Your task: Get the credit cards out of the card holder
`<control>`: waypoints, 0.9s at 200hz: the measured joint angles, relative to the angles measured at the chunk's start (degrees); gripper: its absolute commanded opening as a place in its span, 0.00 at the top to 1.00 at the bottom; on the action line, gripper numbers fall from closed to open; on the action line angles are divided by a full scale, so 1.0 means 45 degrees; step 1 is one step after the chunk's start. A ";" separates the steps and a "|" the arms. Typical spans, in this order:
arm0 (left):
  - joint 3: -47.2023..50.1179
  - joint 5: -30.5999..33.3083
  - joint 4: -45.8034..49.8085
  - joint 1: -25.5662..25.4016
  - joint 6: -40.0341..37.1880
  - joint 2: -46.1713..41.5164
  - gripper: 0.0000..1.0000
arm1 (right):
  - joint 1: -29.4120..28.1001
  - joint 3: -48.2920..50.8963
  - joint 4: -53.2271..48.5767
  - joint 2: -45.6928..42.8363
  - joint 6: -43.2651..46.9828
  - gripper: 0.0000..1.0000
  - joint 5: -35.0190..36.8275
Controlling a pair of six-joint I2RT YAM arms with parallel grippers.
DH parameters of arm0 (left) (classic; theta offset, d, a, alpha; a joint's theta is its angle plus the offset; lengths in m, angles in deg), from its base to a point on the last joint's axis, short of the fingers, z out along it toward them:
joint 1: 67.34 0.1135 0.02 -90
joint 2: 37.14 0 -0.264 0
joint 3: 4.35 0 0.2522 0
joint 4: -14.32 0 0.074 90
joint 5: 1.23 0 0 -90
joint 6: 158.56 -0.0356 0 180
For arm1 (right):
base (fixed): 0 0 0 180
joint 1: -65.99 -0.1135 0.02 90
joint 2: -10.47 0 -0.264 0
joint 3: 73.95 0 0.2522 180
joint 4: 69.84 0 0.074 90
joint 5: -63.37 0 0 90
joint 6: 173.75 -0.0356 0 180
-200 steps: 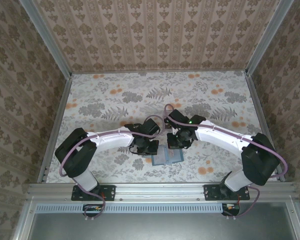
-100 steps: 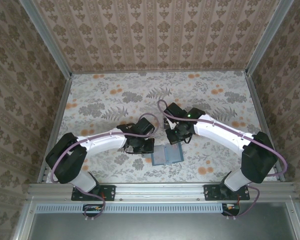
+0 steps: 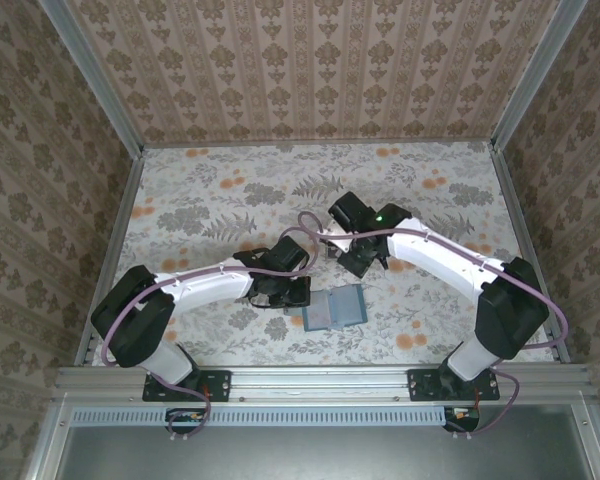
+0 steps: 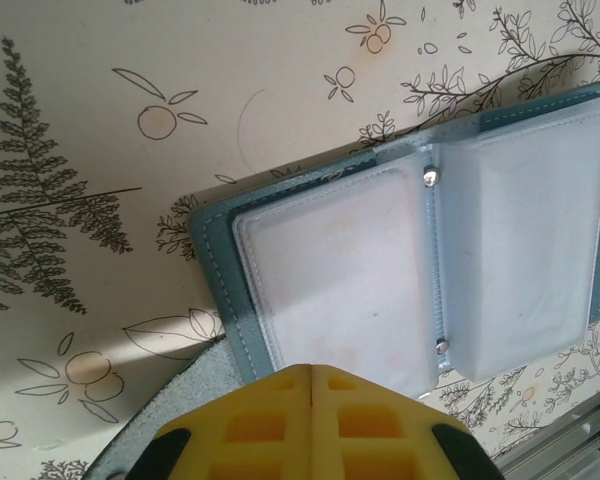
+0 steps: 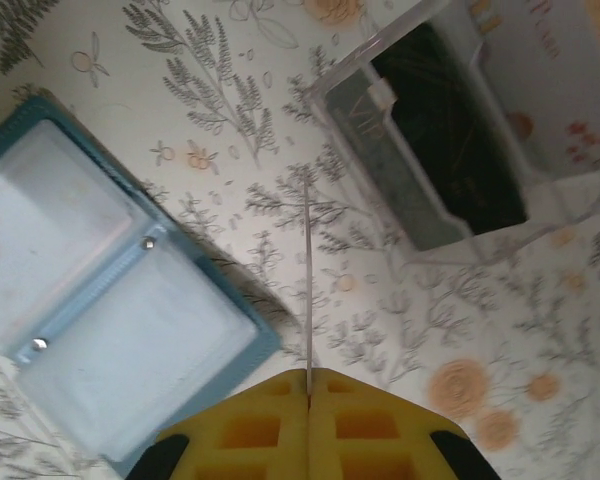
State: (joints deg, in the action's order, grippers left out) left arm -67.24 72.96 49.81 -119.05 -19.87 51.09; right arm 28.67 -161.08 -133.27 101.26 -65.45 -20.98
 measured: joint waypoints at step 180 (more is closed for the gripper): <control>0.0427 -0.0092 -0.0078 0.0010 0.0588 -0.0049 0.96 | 0.2074 -0.7626 -0.3895 0.5532 0.7276 0.99 -0.1098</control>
State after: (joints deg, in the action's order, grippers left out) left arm -65.31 72.54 49.46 -119.00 -17.23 50.87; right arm 38.00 -195.39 -150.80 126.15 -32.71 -25.92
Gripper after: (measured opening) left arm 0.046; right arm 0.046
